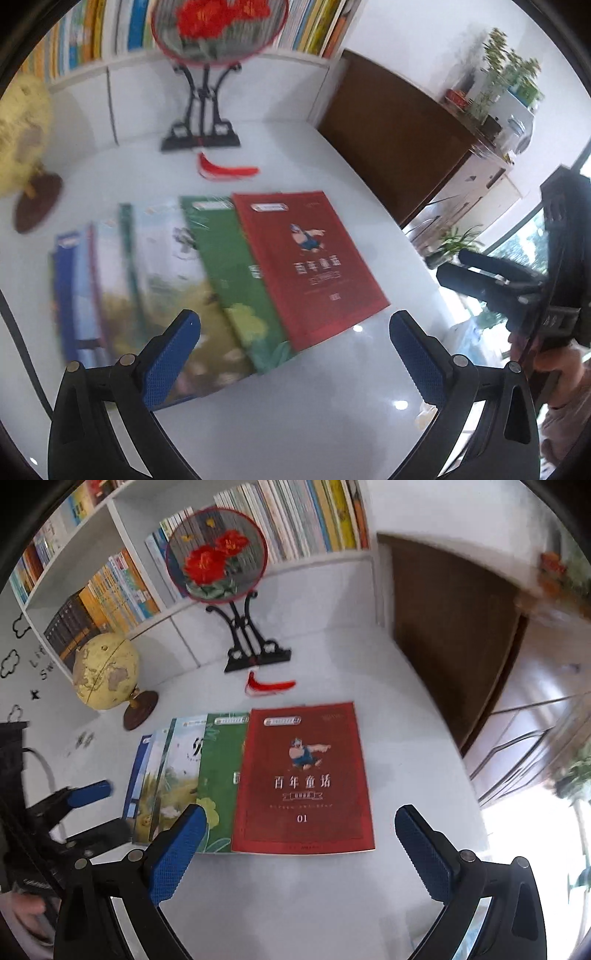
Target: Organize books
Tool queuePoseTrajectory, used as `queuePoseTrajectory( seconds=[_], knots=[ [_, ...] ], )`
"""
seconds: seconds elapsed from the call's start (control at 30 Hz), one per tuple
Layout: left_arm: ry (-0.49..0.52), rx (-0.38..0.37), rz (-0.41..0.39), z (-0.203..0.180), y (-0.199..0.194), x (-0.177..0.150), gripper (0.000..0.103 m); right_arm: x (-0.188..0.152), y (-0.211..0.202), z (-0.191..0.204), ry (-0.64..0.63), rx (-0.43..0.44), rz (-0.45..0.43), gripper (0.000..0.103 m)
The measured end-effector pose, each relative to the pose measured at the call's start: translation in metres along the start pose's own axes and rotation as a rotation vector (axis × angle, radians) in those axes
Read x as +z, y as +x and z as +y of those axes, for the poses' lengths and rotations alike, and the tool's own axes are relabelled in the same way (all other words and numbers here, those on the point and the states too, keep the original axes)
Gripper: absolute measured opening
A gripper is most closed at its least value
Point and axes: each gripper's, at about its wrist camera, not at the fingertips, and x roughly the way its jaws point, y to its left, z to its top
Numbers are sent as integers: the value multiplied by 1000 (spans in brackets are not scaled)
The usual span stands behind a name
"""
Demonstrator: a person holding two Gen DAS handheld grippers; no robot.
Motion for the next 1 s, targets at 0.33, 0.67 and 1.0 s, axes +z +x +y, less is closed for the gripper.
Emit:
queuePoseTrajectory(
  seconds=[0.33,0.67,1.0],
  knots=[
    [-54,21,39,-18,70,10,102,12,102,-78,87,160,250,90],
    [-201,47,114,1,111,6,102,10,146,-106,112,287,350,89],
    [-170,-24,100,0,118,11,102,12,154,-109,123,435,351,86]
  ],
)
